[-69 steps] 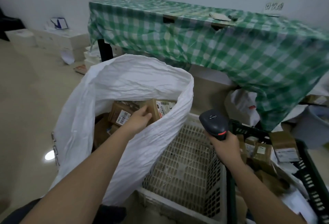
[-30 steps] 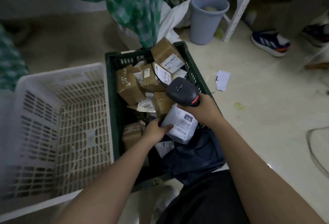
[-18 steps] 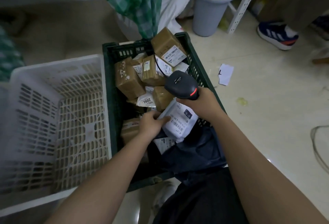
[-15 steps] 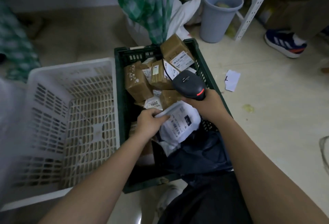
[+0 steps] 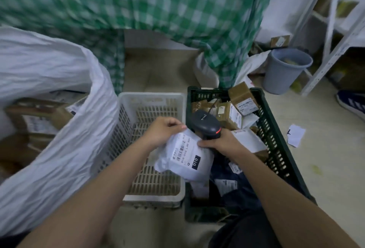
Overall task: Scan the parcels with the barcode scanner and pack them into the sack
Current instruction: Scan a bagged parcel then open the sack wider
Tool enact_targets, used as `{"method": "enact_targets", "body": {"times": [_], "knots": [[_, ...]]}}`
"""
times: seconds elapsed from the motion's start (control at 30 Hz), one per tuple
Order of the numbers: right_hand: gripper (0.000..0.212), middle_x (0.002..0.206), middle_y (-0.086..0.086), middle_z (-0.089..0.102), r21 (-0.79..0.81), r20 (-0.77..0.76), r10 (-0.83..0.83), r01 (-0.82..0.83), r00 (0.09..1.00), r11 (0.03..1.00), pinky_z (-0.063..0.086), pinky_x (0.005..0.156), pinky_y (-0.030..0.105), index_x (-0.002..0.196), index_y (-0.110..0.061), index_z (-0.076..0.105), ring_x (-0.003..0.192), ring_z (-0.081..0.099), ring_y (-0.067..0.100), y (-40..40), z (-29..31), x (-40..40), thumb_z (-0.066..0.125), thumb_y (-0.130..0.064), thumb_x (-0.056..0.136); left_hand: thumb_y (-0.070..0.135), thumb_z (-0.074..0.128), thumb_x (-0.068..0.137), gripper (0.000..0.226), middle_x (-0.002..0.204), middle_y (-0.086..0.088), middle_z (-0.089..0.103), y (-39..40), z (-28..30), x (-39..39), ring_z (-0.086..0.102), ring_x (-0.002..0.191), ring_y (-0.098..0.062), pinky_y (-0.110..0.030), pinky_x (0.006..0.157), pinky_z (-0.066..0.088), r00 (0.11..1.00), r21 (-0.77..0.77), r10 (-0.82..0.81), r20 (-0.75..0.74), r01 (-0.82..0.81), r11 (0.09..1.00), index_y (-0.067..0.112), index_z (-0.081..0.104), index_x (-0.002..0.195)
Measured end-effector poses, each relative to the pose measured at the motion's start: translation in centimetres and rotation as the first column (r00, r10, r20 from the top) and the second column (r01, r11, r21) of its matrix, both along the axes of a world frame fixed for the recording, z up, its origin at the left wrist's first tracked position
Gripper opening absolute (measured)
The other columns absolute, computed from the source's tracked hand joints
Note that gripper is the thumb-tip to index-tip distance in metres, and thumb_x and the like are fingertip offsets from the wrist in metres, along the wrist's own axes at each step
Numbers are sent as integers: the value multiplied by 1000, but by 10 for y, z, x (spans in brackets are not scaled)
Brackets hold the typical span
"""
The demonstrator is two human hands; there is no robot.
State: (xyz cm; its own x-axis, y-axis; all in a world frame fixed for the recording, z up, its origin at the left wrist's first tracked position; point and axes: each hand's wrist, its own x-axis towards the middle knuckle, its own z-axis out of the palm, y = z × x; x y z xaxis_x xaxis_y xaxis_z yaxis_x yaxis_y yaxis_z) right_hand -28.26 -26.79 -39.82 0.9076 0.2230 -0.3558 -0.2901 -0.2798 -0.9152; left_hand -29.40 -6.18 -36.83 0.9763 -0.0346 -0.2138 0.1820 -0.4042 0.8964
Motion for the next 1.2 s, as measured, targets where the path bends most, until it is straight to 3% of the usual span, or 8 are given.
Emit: {"method": "enact_targets", "body": {"times": [0.17,0.3,0.43,0.6,0.8,0.9,1.07,1.2], "knots": [[30,87,0,73,33,57,-98,96,993,995,55,76,29,86,-18,72,82,68,13,36,6,-10,85,1,66,23,73,84,18,108,6,66,35,1,-15,62,102,-18,-39,96,49,980,-14,179,86,-179,984,25,64,100],[27,84,3,72,124,27,-209,204,978,971,56,75,32,84,-15,69,78,67,16,52,14,-11,80,5,70,55,65,83,56,119,1,64,72,-4,-35,62,88,-9,-21,70,54,987,82,157,18,-158,984,12,58,117],[28,85,6,72,118,50,-266,259,963,959,55,85,42,83,-17,69,84,68,24,67,16,-8,81,4,68,40,67,87,34,108,16,58,86,-8,-62,57,97,-2,-32,85,52,984,-50,163,-69,-167,985,25,53,114],[28,93,15,72,109,95,-250,240,964,965,54,89,47,90,-10,69,92,68,30,89,17,-6,80,5,70,28,66,90,20,103,3,64,91,-10,-67,61,79,-9,-23,68,50,940,-90,335,65,-329,940,13,56,98],[29,91,10,72,19,161,-180,179,970,984,54,83,38,100,-4,70,90,67,24,93,15,-5,81,-6,73,21,57,96,19,81,-4,62,102,-7,-54,60,77,-23,-46,82,52,926,-102,375,38,-370,923,16,54,78],[12,71,-1,67,-153,280,-62,108,958,982,46,66,28,83,-14,68,74,62,16,85,17,-6,78,-16,77,25,54,97,19,84,-7,61,109,-12,-45,63,86,-33,-54,84,53,899,-47,437,38,-435,899,16,51,80],[19,66,2,67,-305,275,133,-45,952,951,47,62,28,70,-16,65,67,63,14,74,17,-16,80,-27,77,21,52,98,19,99,-15,62,110,-21,-29,64,93,-31,-46,76,58,847,-112,531,-41,-532,840,10,48,83],[24,61,-4,63,-471,282,281,-123,917,874,46,60,27,65,-18,62,65,62,12,73,17,-25,77,-31,78,15,51,99,19,86,-9,57,100,-27,-21,61,79,-21,-30,65,56,821,-204,562,-95,-569,797,8,44,82]]}}
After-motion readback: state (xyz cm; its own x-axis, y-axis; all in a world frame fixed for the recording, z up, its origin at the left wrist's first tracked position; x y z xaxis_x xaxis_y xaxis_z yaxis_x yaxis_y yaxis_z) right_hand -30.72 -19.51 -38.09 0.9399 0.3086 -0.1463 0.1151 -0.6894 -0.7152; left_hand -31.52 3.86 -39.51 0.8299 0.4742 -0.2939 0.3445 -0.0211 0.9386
